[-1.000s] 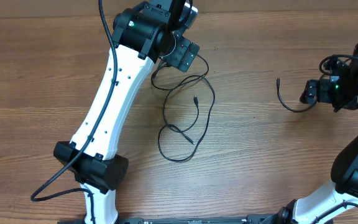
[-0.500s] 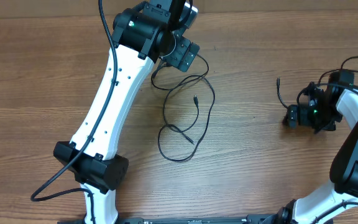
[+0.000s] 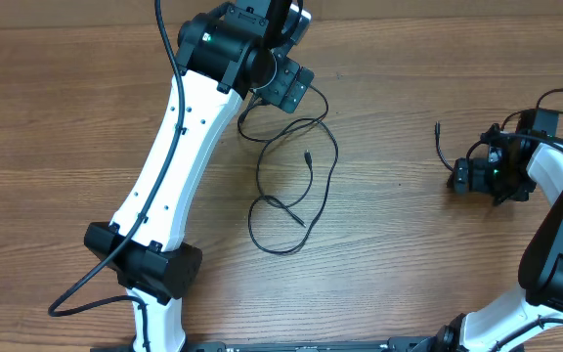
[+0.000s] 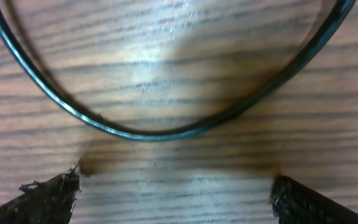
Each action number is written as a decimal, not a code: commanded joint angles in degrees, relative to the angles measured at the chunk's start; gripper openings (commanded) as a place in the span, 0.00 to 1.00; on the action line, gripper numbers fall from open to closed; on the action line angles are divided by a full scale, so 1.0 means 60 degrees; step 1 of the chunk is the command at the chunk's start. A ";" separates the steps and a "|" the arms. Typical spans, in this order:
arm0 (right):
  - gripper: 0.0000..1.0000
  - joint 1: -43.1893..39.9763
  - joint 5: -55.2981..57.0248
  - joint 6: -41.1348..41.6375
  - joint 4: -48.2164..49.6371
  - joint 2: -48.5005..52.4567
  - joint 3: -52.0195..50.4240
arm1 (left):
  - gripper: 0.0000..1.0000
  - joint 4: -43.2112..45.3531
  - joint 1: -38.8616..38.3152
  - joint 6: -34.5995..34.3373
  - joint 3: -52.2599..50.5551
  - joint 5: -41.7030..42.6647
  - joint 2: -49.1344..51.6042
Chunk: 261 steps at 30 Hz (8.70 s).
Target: Untangle cables
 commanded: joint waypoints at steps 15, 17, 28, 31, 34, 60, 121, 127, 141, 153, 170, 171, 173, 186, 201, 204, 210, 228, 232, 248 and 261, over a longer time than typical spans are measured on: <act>1.00 -0.0004 -0.0066 0.0146 0.2295 0.0066 -0.1126 | 0.99 0.0011 0.0051 0.0044 0.0135 0.0084 0.0058; 1.00 -0.0004 -0.0066 0.0146 0.2663 0.0200 -0.1304 | 1.00 0.0011 0.0051 0.0044 0.0135 0.0084 0.0058; 1.00 0.0127 -0.0991 0.0291 0.4790 0.2197 -0.1443 | 1.00 0.0011 0.0051 0.0044 0.0135 0.0084 0.0058; 1.00 0.0255 -0.0994 0.0295 0.5614 0.2437 -0.1439 | 0.99 0.0011 0.0051 0.0044 0.0135 0.0084 0.0058; 1.00 0.0357 -0.0998 0.0510 0.6462 0.2481 -0.1439 | 1.00 0.0011 0.0051 0.0044 0.0135 0.0084 0.0058; 1.00 0.0459 -0.1257 0.0969 1.0488 0.4146 -0.1089 | 0.99 0.0011 0.0033 0.0044 0.0135 0.0084 0.0058; 1.00 -0.0871 0.2018 -0.0557 0.4273 -0.0991 -0.1075 | 1.00 0.0011 0.0036 0.0044 0.0135 0.0084 0.0058; 1.00 -0.1348 0.1953 -0.0535 0.4317 -0.0226 -0.1075 | 1.00 0.0011 0.0036 0.0044 0.0135 0.0084 0.0058; 1.00 -0.1537 0.0066 -0.0550 0.5774 0.1344 -0.1075 | 0.99 0.0011 0.0036 0.0044 0.0135 0.0084 0.0058; 1.00 -0.1537 0.0015 -0.0550 0.7468 0.2896 -0.1075 | 1.00 0.0011 0.0036 0.0044 0.0135 0.0084 0.0058; 1.00 -0.1537 0.0011 -0.0554 1.0404 0.4164 -0.1071 | 1.00 0.0011 0.0036 0.0044 0.0135 0.0084 0.0058; 1.00 -0.1537 0.0011 -0.0554 1.0531 0.4189 -0.1071 | 1.00 0.0011 0.0036 0.0044 0.0135 0.0084 0.0058; 1.00 -0.1537 0.0007 -0.0550 1.0790 0.4197 -0.1071 | 1.00 0.0011 0.0036 0.0044 0.0135 0.0084 0.0058; 1.00 -0.1526 -0.0430 0.0095 1.1577 0.4098 -0.1053 | 0.99 0.0011 0.0036 0.0044 0.0135 0.0084 0.0058; 1.00 -0.1005 -0.3337 0.0973 0.8011 0.0477 -0.1053 | 1.00 0.0011 0.0036 0.0044 0.0135 0.0084 0.0058; 1.00 -0.0597 -0.3315 0.0973 0.7588 -0.0106 -0.1053 | 0.99 0.0011 0.0036 0.0044 0.0135 0.0084 0.0058; 1.00 0.0608 -0.3322 0.2299 0.7519 -0.0419 -0.1053 | 0.99 0.0015 0.0036 0.0044 0.0135 0.0084 0.0058; 1.00 0.5756 -0.1712 0.2433 0.6000 -0.0419 -0.1056 | 1.00 0.0011 0.0033 0.0044 0.0135 0.0087 0.0058; 1.00 0.6280 -0.1617 0.2397 0.5982 -0.0408 -0.1060 | 1.00 0.0011 0.0036 0.0044 0.0135 0.0084 0.0058; 1.00 0.6484 -0.1126 0.2397 0.6685 -0.0361 -0.1071 | 1.00 0.0011 0.0036 0.0044 0.0135 0.0084 0.0058; 0.98 0.6488 -0.1206 0.0350 0.7475 0.0510 -0.1071 | 1.00 0.0011 0.0036 0.0044 0.0135 0.0084 0.0058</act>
